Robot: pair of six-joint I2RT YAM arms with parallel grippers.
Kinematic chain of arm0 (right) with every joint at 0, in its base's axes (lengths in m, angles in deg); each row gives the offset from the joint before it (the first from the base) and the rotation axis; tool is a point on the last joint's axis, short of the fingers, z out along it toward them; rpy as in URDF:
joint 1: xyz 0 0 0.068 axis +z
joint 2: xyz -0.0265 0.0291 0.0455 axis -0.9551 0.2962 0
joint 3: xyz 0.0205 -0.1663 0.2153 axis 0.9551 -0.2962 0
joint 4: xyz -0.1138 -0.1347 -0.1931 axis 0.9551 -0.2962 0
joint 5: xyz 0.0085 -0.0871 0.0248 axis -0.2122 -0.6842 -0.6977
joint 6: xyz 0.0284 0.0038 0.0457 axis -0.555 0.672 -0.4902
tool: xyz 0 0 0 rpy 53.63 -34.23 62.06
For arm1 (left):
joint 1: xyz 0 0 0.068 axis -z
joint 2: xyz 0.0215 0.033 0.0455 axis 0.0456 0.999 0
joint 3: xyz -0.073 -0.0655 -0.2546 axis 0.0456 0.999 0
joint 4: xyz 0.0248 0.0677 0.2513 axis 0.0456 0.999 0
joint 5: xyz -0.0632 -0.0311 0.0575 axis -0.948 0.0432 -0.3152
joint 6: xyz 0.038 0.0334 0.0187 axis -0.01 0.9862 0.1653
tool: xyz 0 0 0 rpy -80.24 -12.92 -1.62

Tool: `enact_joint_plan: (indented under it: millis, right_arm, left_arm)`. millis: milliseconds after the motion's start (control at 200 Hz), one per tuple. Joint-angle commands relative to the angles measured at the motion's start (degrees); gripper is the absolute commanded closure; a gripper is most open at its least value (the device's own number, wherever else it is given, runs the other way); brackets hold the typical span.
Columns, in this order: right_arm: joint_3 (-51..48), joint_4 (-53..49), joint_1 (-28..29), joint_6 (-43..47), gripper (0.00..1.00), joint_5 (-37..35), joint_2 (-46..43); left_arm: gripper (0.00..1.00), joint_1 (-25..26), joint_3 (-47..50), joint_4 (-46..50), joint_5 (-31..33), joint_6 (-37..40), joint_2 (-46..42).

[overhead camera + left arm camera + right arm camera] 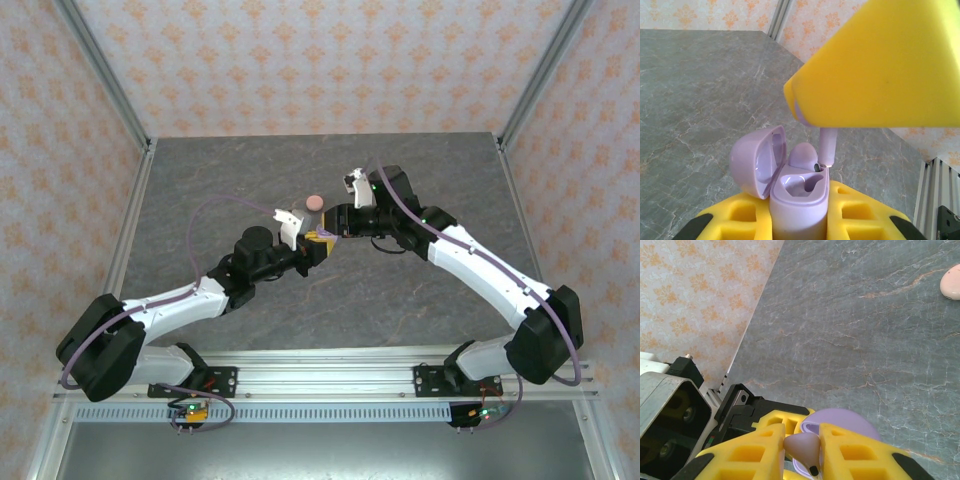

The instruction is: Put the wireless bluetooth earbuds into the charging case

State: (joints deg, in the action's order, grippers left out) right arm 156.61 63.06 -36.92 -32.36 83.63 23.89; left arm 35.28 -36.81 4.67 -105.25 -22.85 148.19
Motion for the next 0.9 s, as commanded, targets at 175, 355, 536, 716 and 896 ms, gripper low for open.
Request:
enact_joint_plan:
  millis: [175, 355, 536, 716, 896]
  right_arm:
    - [1.7, -0.4, 0.6, 1.2, 0.76, -0.7, 0.6]
    - [1.8, -0.7, 0.8, 1.4, 0.76, -0.7, 1.0]
    - [1.8, -1.3, 0.9, 1.7, 0.76, -1.1, 1.2]
    - [1.5, -1.1, 1.0, 1.4, 0.76, -1.6, 1.0]
    - [1.1, 0.8, 1.0, 0.3, 0.76, -3.1, 0.2]
  left_arm:
    - [0.91, 0.4, -2.0, -1.9, 0.1, -0.7, -0.4]
    - [0.91, 0.4, -2.2, -1.8, 0.2, -0.8, -0.4]
    - [0.91, 0.4, -2.2, -2.1, 0.4, -1.2, -0.4]
    - [0.91, 0.4, -2.5, -1.6, 0.4, -1.1, -0.3]
    - [0.91, 0.3, -2.4, -1.7, 0.3, -1.4, 0.0]
